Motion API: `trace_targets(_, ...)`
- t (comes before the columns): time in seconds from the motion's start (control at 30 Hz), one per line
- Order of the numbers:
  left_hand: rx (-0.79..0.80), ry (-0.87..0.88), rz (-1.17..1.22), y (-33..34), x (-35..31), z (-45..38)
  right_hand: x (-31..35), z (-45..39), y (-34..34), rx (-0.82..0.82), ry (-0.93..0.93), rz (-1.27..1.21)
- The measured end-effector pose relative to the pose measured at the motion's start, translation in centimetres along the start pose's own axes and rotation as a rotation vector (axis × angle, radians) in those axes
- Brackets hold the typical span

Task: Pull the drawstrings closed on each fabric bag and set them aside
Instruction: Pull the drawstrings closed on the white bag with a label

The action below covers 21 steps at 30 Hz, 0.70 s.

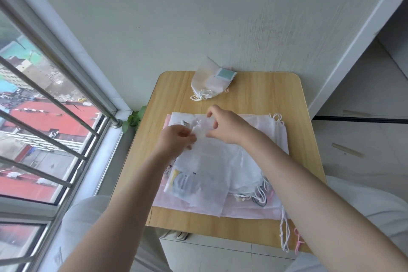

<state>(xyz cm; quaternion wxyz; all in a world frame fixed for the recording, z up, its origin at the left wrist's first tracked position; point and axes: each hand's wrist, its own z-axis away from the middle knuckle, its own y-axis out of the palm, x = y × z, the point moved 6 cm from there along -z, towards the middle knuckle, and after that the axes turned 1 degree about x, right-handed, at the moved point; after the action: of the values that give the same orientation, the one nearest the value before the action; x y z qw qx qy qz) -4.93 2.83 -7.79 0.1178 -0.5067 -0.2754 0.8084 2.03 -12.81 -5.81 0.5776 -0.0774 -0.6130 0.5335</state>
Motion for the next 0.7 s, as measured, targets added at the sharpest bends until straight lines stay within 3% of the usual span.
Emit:
trace_targets(0.1,0.084,-0.116,0.149,-0.8,2.9,0.9,-1.1,-0.2,1.2,0.101,0.045,0.086)
trace_targets(0.23,0.256,-0.137,0.258,-0.3,3.7,2.0,-0.4,-0.1,2.7,0.126,0.015,0.03)
trace_targets(0.37,0.092,-0.188,0.531,-1.0,4.2,1.9,0.4,-0.3,4.0,0.122,0.025,0.028)
trace_targets(0.47,0.011,-0.262,0.958,-0.8,5.0,1.2,0.0,0.2,3.9,0.076,0.079,-0.105)
trace_targets(0.53,0.015,-0.298,1.217,-0.5,5.5,1.0,-0.9,0.7,3.9,0.135,0.152,-0.122)
trace_targets(0.63,-0.046,-0.355,1.38,-0.5,6.6,1.0,-2.2,2.0,4.0,0.295,0.261,-0.09)
trace_targets(0.7,-0.08,-0.38,1.477,-0.4,7.1,1.0,-2.7,2.6,3.7,0.29,0.325,-0.3)
